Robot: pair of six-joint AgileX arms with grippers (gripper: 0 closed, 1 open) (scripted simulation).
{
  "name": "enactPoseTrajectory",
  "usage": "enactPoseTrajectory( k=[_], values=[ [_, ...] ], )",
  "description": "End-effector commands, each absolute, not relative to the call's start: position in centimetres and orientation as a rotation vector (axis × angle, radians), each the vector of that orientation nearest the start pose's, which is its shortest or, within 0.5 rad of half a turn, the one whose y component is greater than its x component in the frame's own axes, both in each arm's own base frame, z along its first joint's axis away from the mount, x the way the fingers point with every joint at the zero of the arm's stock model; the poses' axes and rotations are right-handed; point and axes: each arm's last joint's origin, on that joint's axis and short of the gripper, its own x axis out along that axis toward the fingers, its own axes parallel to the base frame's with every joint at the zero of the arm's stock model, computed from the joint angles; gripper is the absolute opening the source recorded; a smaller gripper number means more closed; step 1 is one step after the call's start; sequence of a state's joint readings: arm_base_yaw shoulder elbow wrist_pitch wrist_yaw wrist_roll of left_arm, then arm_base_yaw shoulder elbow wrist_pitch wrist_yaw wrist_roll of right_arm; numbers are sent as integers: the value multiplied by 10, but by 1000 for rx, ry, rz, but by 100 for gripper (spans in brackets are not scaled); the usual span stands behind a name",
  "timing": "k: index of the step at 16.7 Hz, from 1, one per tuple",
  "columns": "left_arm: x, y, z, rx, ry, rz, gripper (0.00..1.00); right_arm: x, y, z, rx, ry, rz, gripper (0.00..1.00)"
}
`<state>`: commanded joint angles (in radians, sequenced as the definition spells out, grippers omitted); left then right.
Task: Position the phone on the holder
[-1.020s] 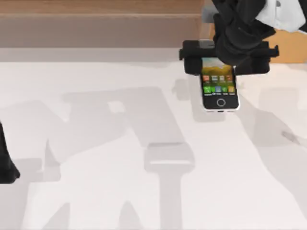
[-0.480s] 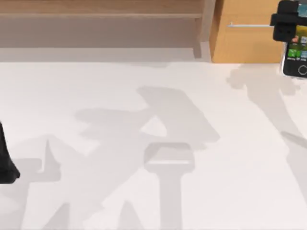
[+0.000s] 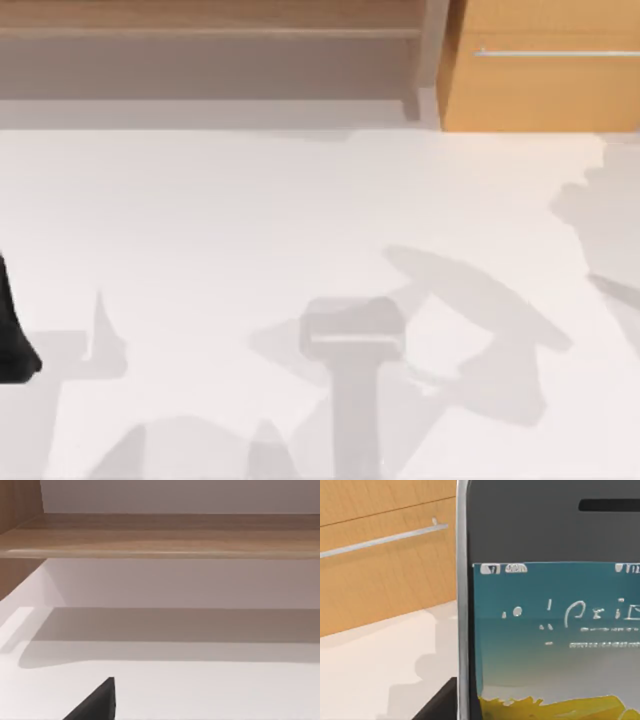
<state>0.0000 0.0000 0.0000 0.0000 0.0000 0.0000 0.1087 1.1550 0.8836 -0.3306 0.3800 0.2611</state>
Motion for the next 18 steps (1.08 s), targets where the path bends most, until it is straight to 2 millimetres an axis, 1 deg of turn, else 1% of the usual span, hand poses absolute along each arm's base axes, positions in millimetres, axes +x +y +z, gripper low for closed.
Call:
enactPoseTrajectory(
  k=[4,8,11,18],
  values=[
    [106,-1,160,0,0,0,100,220,5,259,87,464,-410,0],
    [106,-1,160,0,0,0,100,200,-1,241,78,419,-457,0],
    [106,-1,160,0,0,0,100,194,-2,235,74,407,-470,0],
    [106,-1,160,0,0,0,100,195,-2,236,76,407,-464,0]
  ],
)
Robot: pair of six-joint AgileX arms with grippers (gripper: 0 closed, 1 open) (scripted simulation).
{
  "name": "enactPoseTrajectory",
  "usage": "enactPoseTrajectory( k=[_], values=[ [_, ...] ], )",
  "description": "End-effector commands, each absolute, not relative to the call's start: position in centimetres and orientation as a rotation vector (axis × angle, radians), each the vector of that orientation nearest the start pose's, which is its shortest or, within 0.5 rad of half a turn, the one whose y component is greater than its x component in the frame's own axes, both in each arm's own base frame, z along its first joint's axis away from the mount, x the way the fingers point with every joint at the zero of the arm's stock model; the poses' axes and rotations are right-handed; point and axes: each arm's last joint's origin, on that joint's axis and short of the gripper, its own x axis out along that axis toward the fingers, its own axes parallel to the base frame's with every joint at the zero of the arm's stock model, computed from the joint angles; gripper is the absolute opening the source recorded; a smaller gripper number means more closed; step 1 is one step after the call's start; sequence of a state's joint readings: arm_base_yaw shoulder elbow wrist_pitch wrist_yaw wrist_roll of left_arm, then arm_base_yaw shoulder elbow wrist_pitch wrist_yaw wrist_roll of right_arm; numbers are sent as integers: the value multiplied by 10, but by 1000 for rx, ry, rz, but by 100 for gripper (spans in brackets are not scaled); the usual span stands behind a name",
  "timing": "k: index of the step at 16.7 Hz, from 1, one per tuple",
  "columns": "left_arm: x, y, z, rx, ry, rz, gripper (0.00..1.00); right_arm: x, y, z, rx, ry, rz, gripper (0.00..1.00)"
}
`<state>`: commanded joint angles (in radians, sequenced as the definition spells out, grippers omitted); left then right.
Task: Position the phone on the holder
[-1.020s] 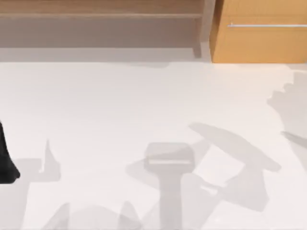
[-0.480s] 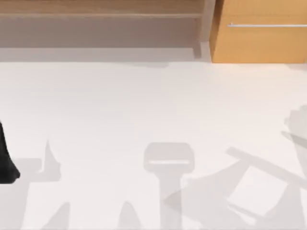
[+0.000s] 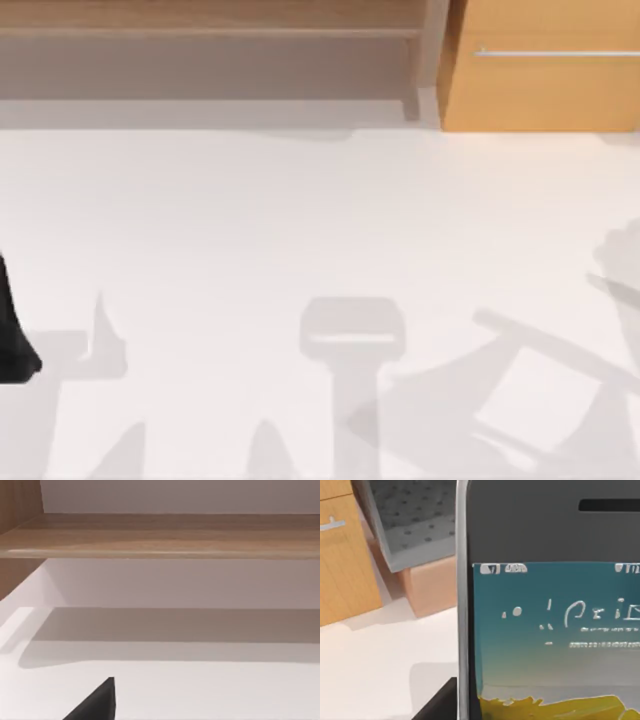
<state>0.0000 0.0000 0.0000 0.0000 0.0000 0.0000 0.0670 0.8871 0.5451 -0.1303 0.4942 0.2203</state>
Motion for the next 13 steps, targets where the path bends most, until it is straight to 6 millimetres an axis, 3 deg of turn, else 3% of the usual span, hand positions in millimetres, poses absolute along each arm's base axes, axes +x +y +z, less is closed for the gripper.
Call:
enactPoseTrajectory(
  k=[5,13],
  values=[
    [106,-1,160,0,0,0,100,204,-5,236,49,416,-468,0],
    [106,-1,160,0,0,0,100,231,-20,217,47,423,-470,0]
  ],
)
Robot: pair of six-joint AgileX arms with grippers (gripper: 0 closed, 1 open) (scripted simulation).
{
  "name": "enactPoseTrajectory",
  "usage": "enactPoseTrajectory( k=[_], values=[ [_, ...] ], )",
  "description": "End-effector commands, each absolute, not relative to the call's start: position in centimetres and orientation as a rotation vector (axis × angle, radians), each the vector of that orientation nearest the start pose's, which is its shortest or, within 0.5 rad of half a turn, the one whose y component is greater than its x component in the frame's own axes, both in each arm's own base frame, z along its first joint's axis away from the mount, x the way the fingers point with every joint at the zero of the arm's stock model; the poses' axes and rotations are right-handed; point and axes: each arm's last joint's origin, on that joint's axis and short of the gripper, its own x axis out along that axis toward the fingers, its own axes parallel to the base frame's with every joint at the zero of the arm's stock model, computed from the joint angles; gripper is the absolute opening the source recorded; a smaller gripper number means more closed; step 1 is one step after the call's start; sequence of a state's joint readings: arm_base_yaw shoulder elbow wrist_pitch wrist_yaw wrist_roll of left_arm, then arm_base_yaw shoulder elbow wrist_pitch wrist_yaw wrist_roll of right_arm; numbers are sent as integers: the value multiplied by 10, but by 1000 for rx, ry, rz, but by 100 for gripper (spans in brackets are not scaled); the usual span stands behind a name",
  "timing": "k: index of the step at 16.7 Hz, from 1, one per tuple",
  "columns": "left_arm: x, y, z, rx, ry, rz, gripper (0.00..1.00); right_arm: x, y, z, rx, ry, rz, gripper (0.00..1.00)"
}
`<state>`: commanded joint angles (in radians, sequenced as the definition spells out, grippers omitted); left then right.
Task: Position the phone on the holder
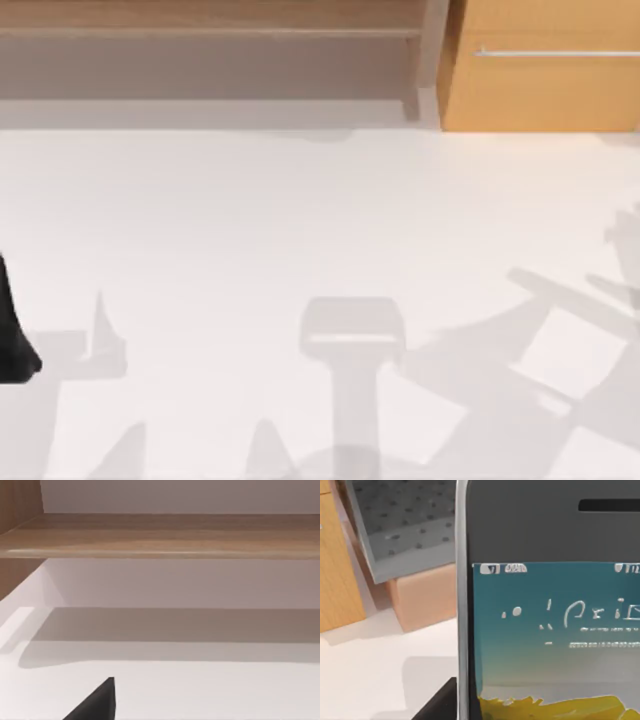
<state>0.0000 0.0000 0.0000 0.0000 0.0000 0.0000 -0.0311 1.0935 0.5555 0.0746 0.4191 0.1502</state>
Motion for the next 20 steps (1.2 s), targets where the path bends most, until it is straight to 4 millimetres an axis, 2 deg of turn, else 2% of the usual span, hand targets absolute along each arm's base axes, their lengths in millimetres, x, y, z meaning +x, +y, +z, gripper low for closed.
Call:
enactPoseTrajectory(
  k=[7,20],
  values=[
    [106,-1,160,0,0,0,100,234,-23,213,74,407,-470,0],
    [106,-1,160,0,0,0,100,234,-23,213,74,407,-470,98]
  ],
)
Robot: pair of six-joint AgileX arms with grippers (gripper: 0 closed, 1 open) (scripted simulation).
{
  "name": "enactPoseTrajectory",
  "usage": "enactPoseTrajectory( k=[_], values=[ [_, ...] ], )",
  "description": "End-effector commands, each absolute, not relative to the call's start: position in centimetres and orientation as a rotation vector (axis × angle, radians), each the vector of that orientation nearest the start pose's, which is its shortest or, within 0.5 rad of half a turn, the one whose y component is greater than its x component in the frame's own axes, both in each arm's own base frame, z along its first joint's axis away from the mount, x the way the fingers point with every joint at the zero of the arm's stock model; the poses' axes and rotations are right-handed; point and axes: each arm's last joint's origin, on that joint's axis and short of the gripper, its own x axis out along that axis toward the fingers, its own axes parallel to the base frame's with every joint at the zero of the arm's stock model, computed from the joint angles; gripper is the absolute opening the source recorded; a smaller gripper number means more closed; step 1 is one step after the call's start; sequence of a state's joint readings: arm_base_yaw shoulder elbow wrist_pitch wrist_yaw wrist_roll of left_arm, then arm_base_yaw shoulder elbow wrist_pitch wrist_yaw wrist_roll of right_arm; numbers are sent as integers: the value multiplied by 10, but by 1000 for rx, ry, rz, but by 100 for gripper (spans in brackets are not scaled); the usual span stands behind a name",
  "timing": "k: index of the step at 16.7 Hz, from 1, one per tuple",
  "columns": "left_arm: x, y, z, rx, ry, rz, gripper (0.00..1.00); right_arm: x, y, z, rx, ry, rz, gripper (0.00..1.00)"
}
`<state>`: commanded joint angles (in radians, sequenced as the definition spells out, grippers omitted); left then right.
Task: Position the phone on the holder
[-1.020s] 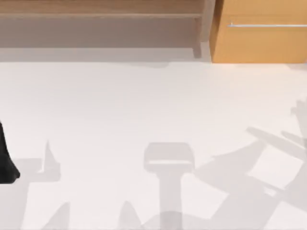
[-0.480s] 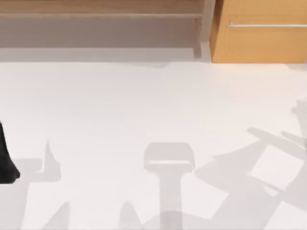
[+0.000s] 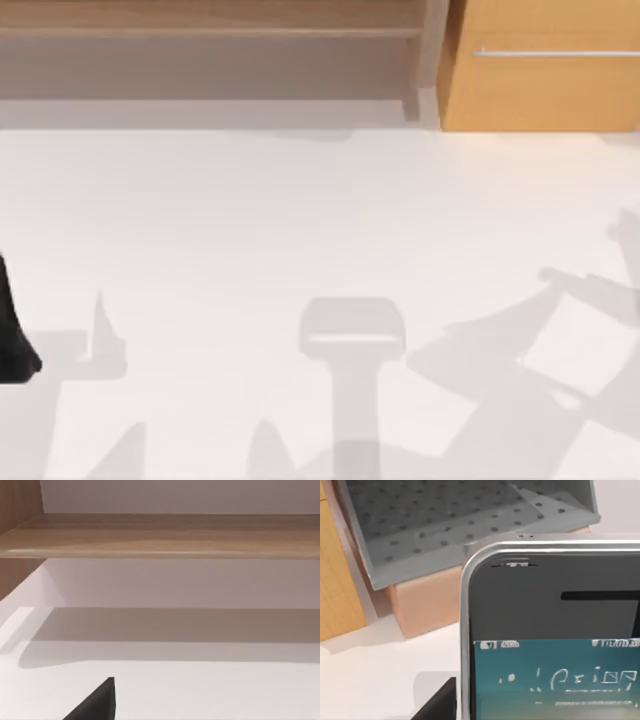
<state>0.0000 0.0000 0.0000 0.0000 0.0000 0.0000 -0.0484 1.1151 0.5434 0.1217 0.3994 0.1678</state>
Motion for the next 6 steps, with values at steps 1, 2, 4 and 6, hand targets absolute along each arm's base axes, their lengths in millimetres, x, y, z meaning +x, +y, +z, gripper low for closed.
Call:
enactPoseTrajectory(
  k=[1,2,4,6],
  values=[
    [106,-1,160,0,0,0,100,234,-23,213,74,407,-470,100],
    [106,-1,160,0,0,0,100,234,-23,213,74,407,-470,100],
    [106,-1,160,0,0,0,100,234,-23,213,74,407,-470,100],
    [106,-1,160,0,0,0,100,234,-23,213,74,407,-470,100]
  ],
)
